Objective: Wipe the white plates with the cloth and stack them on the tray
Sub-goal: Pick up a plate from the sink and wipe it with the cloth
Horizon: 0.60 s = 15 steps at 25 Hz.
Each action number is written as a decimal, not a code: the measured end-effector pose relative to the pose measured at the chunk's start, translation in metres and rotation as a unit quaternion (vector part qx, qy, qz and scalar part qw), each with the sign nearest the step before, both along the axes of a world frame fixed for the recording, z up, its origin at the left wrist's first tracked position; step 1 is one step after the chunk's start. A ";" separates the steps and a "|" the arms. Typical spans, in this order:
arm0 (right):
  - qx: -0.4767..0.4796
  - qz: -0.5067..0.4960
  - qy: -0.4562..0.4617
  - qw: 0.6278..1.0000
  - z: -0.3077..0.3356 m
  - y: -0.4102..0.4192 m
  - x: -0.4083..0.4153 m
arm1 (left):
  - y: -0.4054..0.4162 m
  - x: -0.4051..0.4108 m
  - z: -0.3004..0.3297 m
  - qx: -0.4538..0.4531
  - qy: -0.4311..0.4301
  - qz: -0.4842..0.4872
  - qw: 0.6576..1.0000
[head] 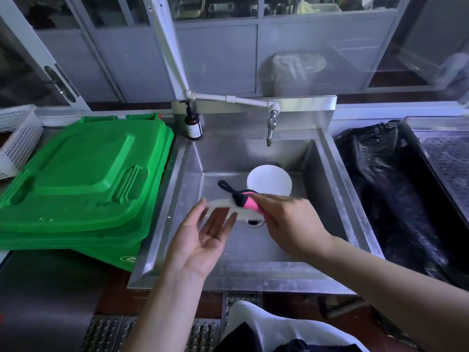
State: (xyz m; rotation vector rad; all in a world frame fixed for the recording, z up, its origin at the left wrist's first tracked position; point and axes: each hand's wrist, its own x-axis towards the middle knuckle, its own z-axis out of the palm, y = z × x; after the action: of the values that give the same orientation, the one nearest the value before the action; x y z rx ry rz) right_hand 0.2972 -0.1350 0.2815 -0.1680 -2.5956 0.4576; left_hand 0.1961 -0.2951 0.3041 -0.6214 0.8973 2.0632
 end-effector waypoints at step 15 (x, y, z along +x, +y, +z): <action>-0.847 -0.051 -0.061 0.526 -0.024 0.066 0.021 | -0.005 0.004 -0.015 -0.017 0.346 -0.199 0.917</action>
State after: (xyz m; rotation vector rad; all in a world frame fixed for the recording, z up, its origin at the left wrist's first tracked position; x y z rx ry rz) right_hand 0.3177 -0.0695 0.2580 -0.9294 -1.1442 2.7099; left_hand 0.2001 -0.3000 0.2896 0.3063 1.3250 1.8905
